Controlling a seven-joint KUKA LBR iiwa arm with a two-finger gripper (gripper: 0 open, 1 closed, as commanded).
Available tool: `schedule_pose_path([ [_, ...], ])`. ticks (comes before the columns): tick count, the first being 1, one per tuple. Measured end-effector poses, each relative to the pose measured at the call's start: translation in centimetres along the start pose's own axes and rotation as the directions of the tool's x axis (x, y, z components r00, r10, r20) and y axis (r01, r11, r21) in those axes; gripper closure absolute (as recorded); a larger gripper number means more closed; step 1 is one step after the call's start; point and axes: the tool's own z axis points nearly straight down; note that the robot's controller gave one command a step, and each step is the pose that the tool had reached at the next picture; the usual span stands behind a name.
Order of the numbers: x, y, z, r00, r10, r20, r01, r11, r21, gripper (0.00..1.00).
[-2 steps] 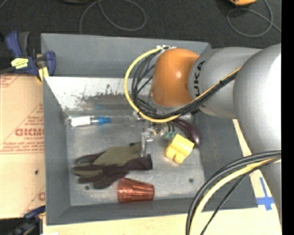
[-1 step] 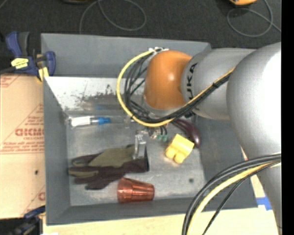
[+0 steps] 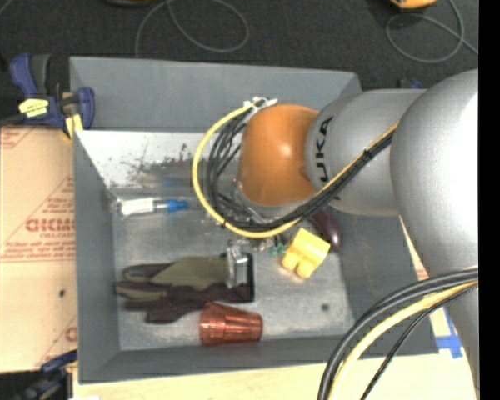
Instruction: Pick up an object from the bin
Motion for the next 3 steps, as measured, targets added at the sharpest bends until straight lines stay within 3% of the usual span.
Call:
schedule_pose_path([
  [1,0.3,3.7,3.1,0.999,-0.036,0.0,0.036,0.999,-0.003,0.0],
  [2,-1.1,7.5,2.9,0.984,-0.18,0.005,0.18,0.984,0.0,1.0],
  [3,-1.1,7.5,2.9,0.984,-0.18,0.005,0.18,0.984,0.0,1.0],
])
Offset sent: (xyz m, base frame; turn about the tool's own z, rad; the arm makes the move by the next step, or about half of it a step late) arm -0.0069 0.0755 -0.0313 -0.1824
